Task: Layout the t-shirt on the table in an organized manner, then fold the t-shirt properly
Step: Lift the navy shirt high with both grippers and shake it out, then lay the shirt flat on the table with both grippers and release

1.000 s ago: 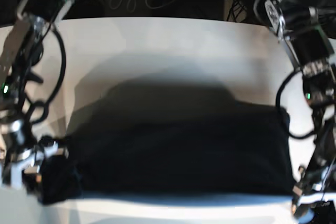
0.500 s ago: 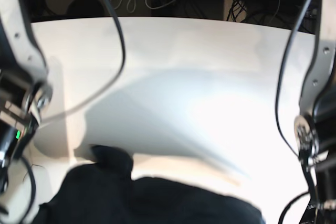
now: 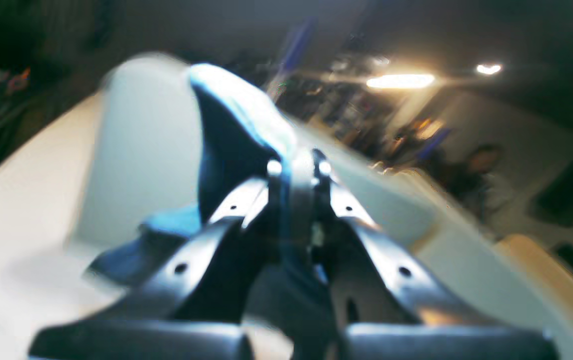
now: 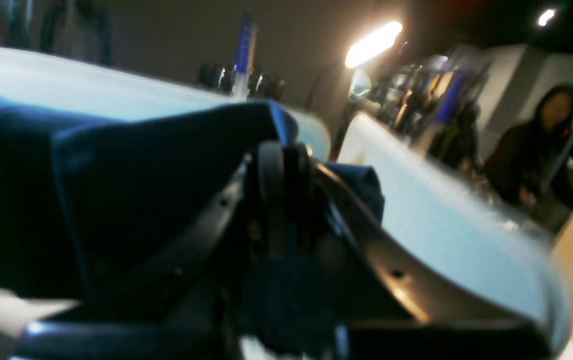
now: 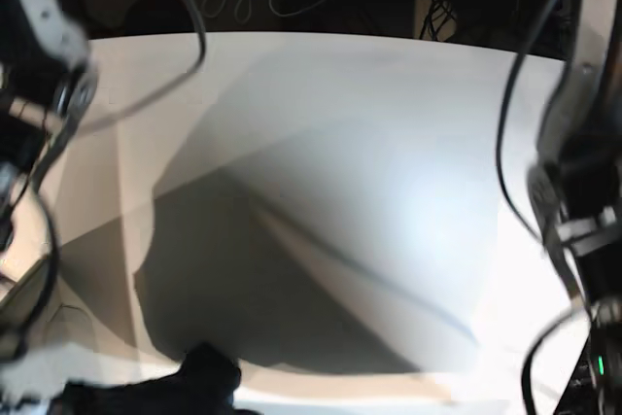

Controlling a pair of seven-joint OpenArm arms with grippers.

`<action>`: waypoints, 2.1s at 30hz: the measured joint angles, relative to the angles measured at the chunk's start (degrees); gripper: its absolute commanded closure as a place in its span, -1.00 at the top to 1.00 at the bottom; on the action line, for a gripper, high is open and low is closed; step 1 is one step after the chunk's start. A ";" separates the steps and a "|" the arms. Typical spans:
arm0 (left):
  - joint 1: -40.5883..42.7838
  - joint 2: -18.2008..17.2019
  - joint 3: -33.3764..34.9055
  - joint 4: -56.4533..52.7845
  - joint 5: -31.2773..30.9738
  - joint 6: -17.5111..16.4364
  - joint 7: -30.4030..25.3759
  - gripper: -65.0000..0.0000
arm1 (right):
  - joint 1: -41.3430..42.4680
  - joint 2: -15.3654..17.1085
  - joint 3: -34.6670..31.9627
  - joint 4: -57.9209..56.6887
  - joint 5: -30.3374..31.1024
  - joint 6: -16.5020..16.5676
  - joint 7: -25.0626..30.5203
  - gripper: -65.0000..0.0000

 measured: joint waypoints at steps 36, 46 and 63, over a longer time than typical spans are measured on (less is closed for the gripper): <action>60.17 0.31 -19.74 5.55 -16.50 -0.61 1.22 -1.00 | -58.66 -17.27 3.45 -4.44 -0.24 0.17 27.67 -1.00; 70.73 0.63 -19.80 11.65 -16.85 -0.59 1.09 -1.00 | -61.83 -17.25 3.48 -4.76 -0.20 0.15 27.67 -1.00; 79.21 4.76 -23.78 14.38 -16.83 -0.55 1.60 -0.52 | -63.06 -14.75 3.72 -4.96 -0.22 0.13 20.37 -0.22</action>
